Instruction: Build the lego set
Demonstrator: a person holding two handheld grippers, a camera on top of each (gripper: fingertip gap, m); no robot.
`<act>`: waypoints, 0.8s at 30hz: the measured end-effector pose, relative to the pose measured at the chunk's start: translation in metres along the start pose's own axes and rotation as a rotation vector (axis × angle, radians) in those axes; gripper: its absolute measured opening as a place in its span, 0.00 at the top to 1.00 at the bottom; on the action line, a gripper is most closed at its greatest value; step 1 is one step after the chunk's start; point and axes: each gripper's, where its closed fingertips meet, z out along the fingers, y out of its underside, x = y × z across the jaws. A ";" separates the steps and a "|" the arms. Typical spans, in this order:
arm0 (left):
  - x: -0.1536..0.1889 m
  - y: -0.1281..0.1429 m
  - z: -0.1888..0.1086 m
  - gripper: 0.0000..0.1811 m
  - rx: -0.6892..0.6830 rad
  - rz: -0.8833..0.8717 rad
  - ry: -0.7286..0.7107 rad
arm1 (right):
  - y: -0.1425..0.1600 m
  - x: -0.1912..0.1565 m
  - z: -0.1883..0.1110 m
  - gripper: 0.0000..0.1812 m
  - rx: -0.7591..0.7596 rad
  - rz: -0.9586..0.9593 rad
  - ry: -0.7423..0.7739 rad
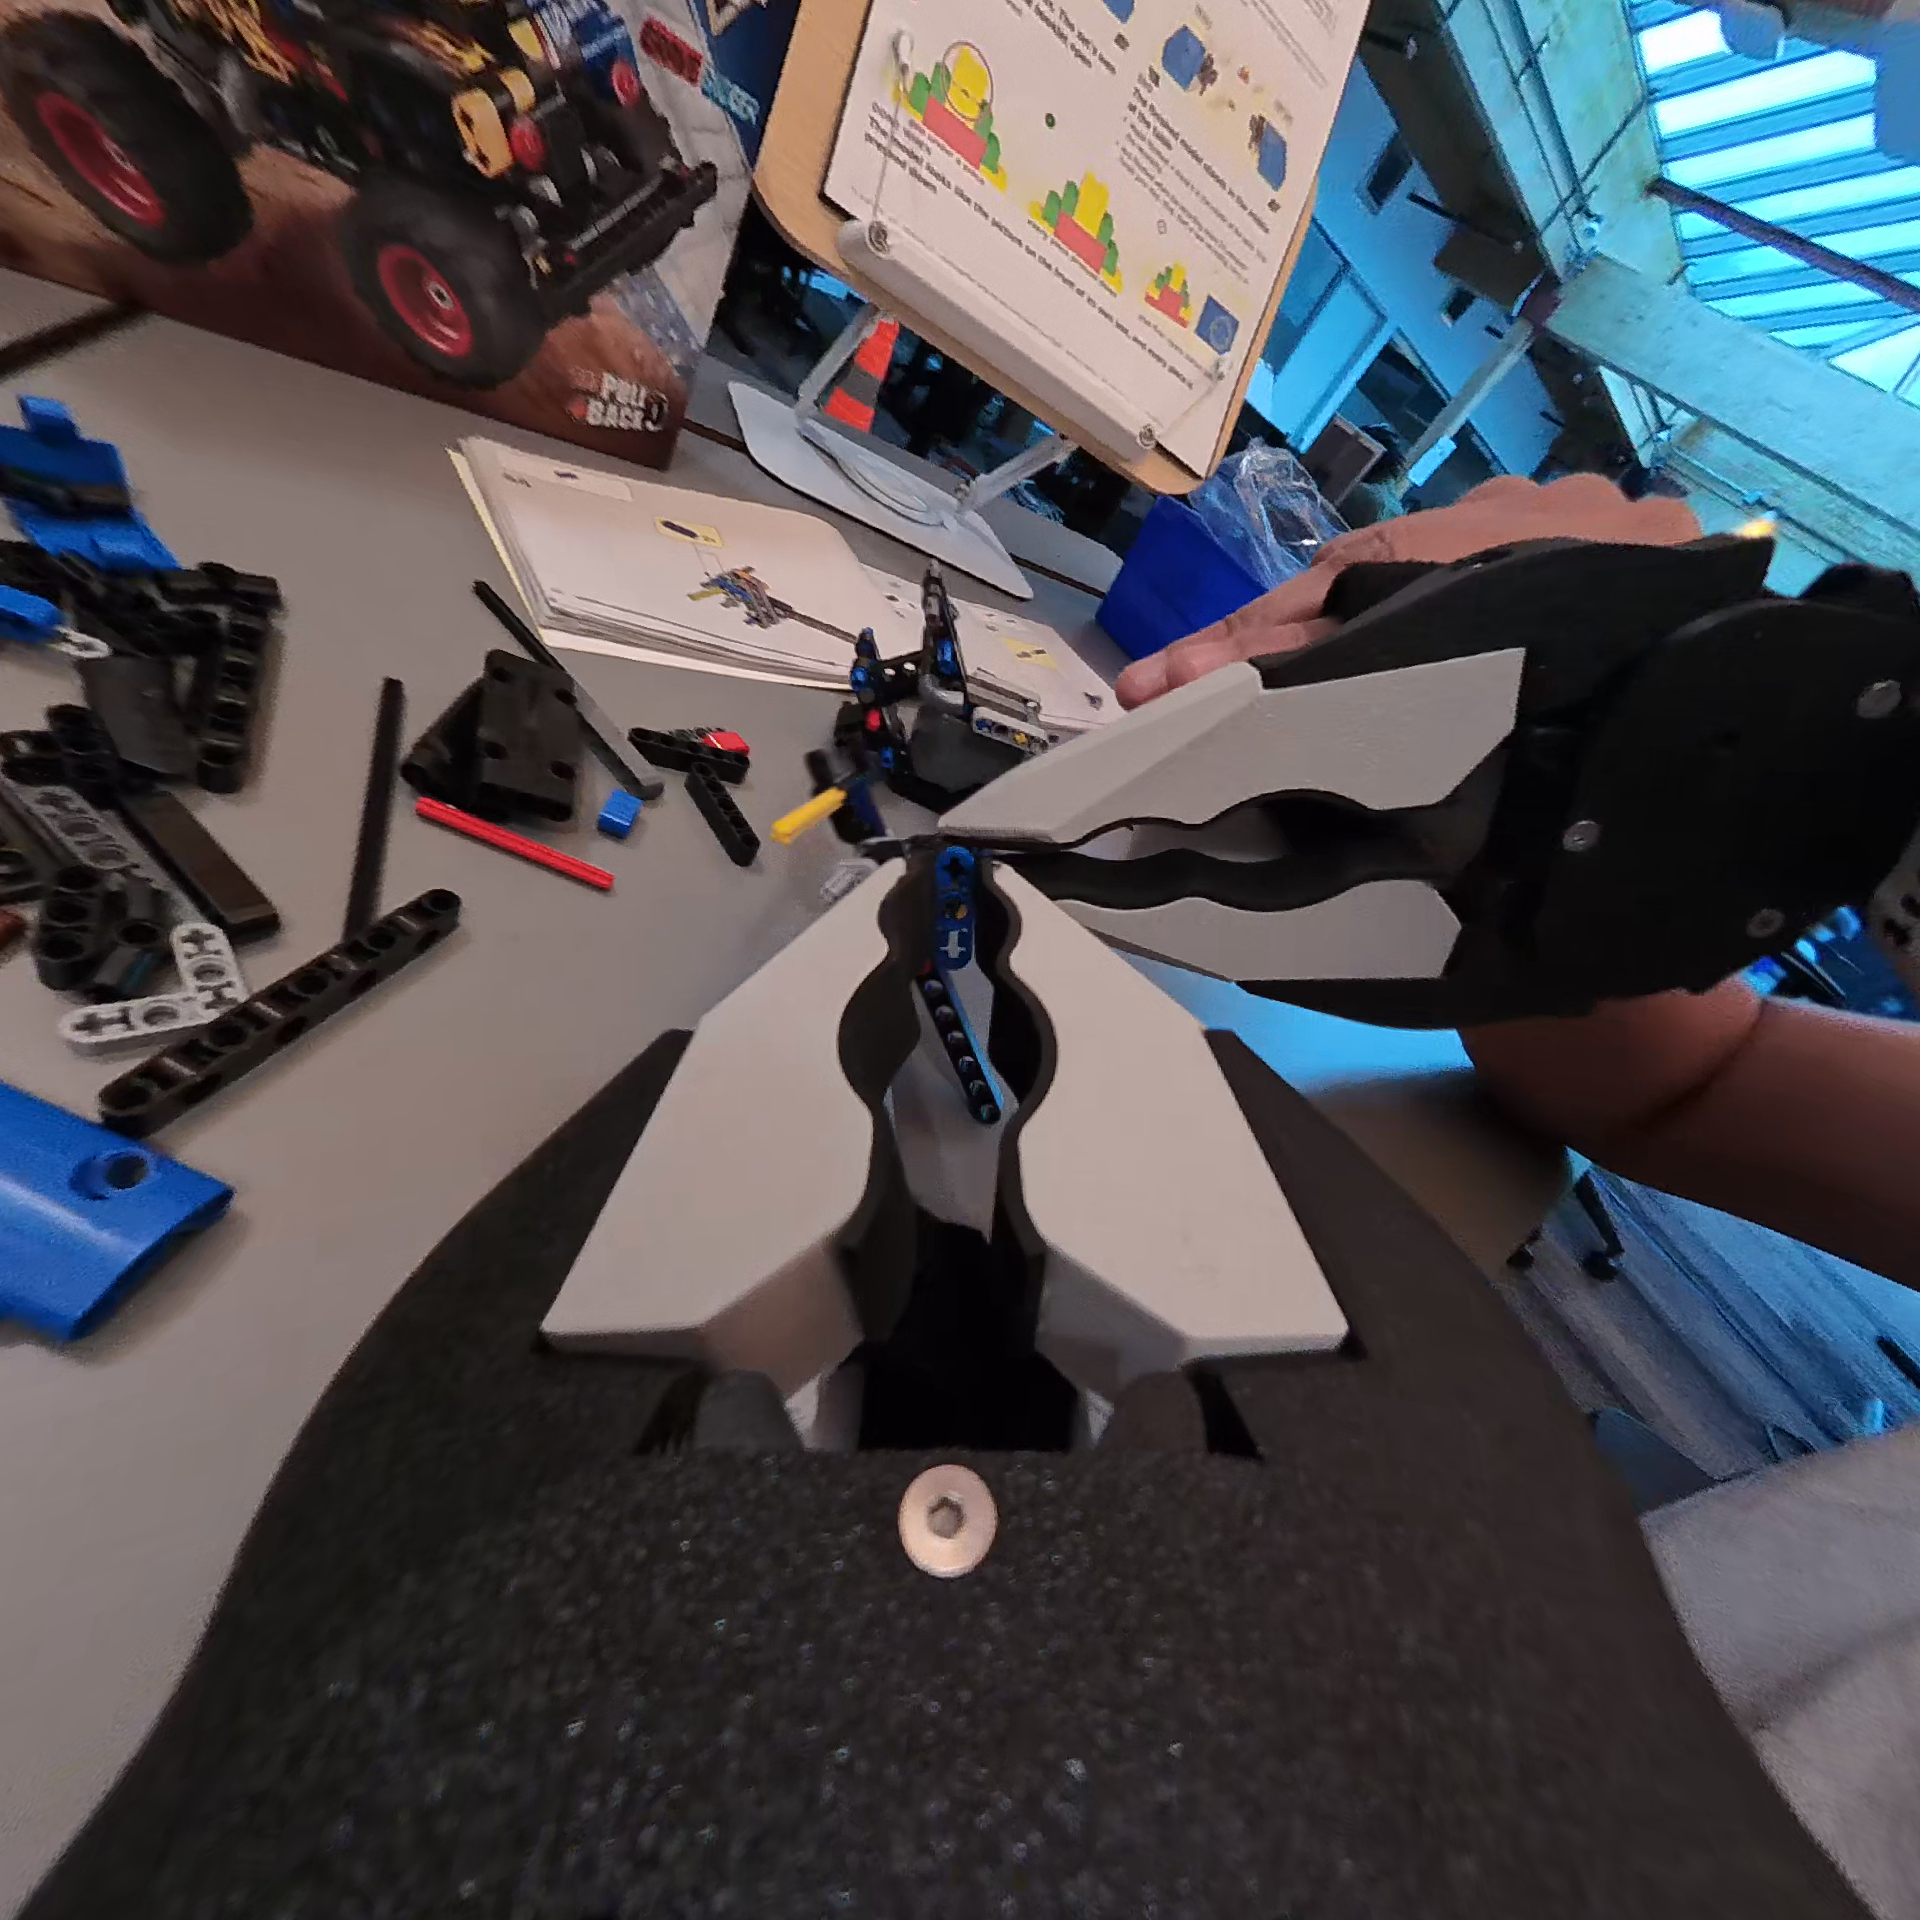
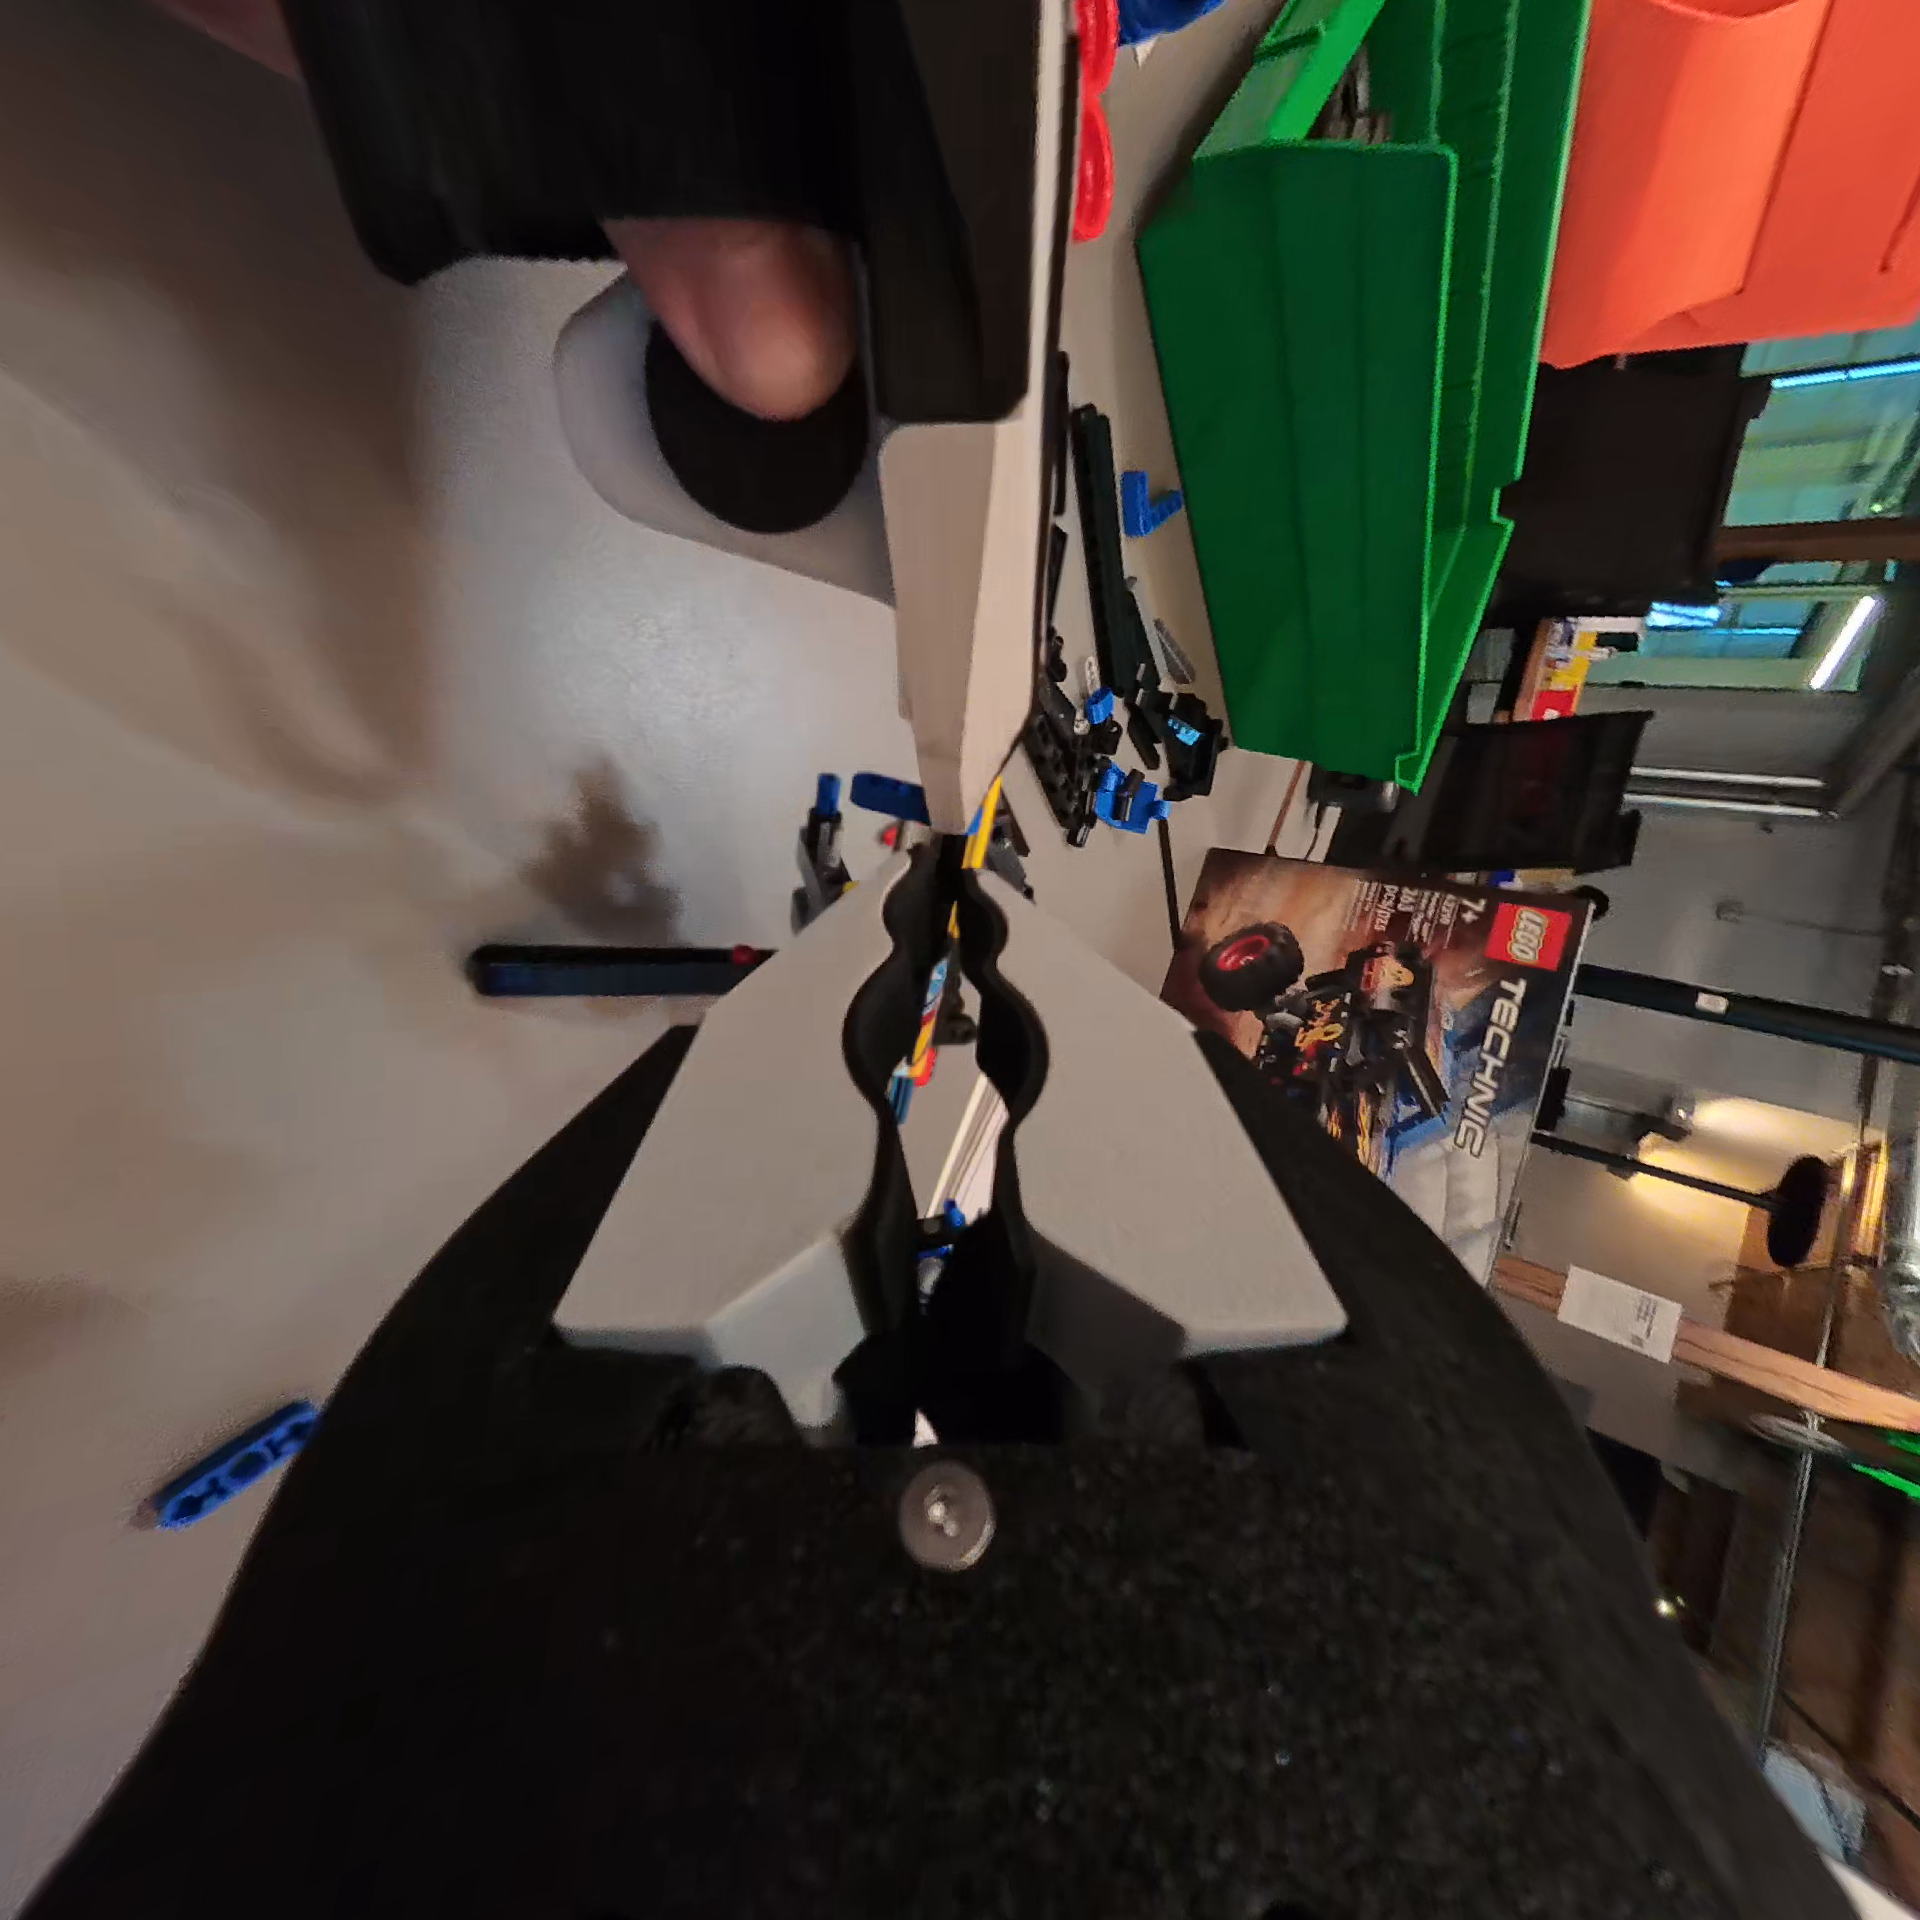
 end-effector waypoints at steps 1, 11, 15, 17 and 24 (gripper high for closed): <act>-0.001 -0.001 -0.001 0.97 0.011 -0.006 -0.006 | -0.001 0.001 0.000 0.99 -0.006 0.007 0.013; -0.004 0.004 0.001 0.97 -0.062 -0.018 0.044 | -0.001 -0.001 0.004 0.99 0.003 -0.054 0.069; -0.006 0.003 0.001 0.97 -0.058 -0.005 0.021 | -0.002 0.000 0.005 0.99 0.014 -0.041 0.080; -0.007 0.003 0.001 0.97 -0.060 -0.025 0.031 | -0.002 0.000 0.006 0.99 0.026 -0.037 0.081; -0.008 0.001 0.002 0.97 -0.052 -0.099 0.083 | -0.013 -0.005 0.006 1.00 0.118 0.034 0.034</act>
